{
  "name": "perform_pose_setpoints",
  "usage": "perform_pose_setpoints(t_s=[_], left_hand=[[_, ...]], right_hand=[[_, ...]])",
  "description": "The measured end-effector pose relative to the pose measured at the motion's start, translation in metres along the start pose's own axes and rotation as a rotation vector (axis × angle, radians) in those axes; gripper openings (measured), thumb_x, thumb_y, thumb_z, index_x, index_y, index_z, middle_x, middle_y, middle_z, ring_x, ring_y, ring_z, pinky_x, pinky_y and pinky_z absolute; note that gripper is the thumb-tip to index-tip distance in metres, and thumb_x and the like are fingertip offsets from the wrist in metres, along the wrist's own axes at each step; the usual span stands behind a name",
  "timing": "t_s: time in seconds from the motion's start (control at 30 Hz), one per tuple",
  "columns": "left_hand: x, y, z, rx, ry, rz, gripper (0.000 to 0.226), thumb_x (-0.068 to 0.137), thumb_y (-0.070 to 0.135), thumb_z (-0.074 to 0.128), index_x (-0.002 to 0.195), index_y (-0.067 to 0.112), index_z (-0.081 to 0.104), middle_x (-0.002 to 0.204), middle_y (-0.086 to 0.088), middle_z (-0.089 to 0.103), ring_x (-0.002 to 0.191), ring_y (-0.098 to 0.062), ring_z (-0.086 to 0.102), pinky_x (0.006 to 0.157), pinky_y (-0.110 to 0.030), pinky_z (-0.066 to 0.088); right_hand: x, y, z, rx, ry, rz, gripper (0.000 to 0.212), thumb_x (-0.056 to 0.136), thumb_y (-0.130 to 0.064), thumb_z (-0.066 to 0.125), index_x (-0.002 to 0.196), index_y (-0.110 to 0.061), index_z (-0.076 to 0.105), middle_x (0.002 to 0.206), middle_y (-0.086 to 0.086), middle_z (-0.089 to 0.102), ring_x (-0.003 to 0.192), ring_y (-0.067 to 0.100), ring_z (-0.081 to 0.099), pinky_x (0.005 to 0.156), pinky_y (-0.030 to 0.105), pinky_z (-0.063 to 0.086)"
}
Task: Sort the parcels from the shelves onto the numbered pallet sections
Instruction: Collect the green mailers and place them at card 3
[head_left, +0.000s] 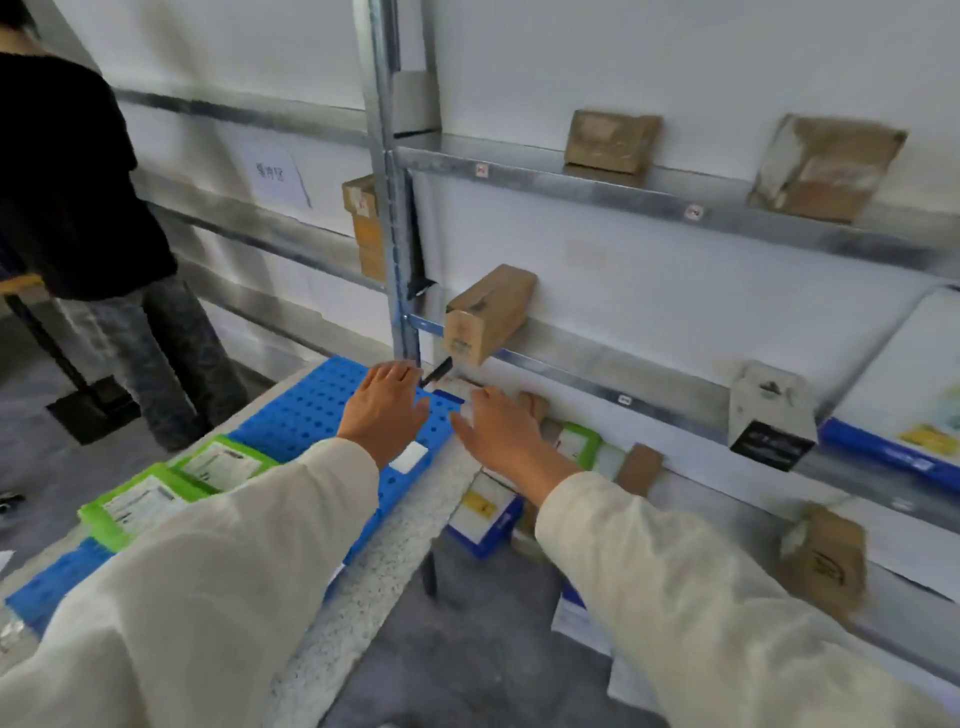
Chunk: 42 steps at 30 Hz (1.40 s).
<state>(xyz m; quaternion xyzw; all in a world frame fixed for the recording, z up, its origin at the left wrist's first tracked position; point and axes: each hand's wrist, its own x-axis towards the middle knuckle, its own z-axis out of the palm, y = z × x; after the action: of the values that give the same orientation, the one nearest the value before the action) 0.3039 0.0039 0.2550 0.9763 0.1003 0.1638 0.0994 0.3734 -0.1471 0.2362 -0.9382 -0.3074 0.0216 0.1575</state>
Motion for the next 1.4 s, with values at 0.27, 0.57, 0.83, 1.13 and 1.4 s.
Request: perform_pose_setpoints(t_s=[0.27, 0.57, 0.83, 1.13, 1.4], left_hand=[[-0.007, 0.107, 0.04, -0.071, -0.072, 0.221, 0.035, 0.095, 0.029, 0.048, 0.126, 0.012, 0.052, 0.132, -0.004, 0.052, 0.125, -0.021, 0.043, 0.108, -0.033, 0.031], [0.006, 0.156, 0.106, 0.034, -0.227, 0.389, 0.042, 0.093, 0.022, 0.056, 0.133, 0.011, 0.048, 0.135, -0.002, 0.048, 0.127, -0.02, 0.041, 0.109, -0.032, 0.032], [0.077, 0.159, 0.198, -0.034, -0.323, 0.366, 0.039, 0.097, 0.015, 0.046, 0.135, 0.013, 0.044, 0.138, -0.002, 0.047, 0.13, -0.018, 0.04, 0.112, -0.029, 0.025], [0.171, 0.125, 0.312, 0.025, -0.476, 0.379, 0.042, 0.096, 0.017, 0.049, 0.136, 0.012, 0.04, 0.139, -0.004, 0.045, 0.132, -0.019, 0.039, 0.117, -0.034, 0.024], [0.21, 0.106, 0.441, -0.021, -0.642, 0.248, 0.032, 0.1, 0.021, 0.038, 0.128, 0.009, 0.047, 0.129, -0.005, 0.05, 0.123, -0.021, 0.044, 0.103, -0.033, 0.037]], right_hand=[[-0.086, 0.109, -0.034, 0.064, 0.109, 0.261, 0.051, 0.098, -0.045, 0.043, 0.134, -0.009, 0.048, 0.133, 0.013, 0.053, 0.121, 0.029, 0.048, 0.103, 0.039, 0.036], [-0.093, 0.178, -0.017, 0.026, 0.086, 0.374, 0.049, 0.097, -0.044, 0.044, 0.129, -0.007, 0.051, 0.131, 0.012, 0.053, 0.123, 0.028, 0.045, 0.109, 0.04, 0.034], [-0.018, 0.244, 0.038, -0.012, -0.016, 0.431, 0.046, 0.097, -0.044, 0.045, 0.127, -0.009, 0.052, 0.127, 0.011, 0.054, 0.118, 0.027, 0.047, 0.104, 0.038, 0.035], [0.095, 0.309, 0.112, 0.005, -0.156, 0.496, 0.046, 0.097, -0.041, 0.043, 0.129, -0.009, 0.05, 0.128, 0.011, 0.054, 0.118, 0.027, 0.048, 0.1, 0.038, 0.039], [0.171, 0.378, 0.206, -0.003, -0.27, 0.519, 0.047, 0.098, -0.041, 0.039, 0.129, -0.007, 0.049, 0.125, 0.011, 0.053, 0.116, 0.026, 0.049, 0.101, 0.039, 0.039]])
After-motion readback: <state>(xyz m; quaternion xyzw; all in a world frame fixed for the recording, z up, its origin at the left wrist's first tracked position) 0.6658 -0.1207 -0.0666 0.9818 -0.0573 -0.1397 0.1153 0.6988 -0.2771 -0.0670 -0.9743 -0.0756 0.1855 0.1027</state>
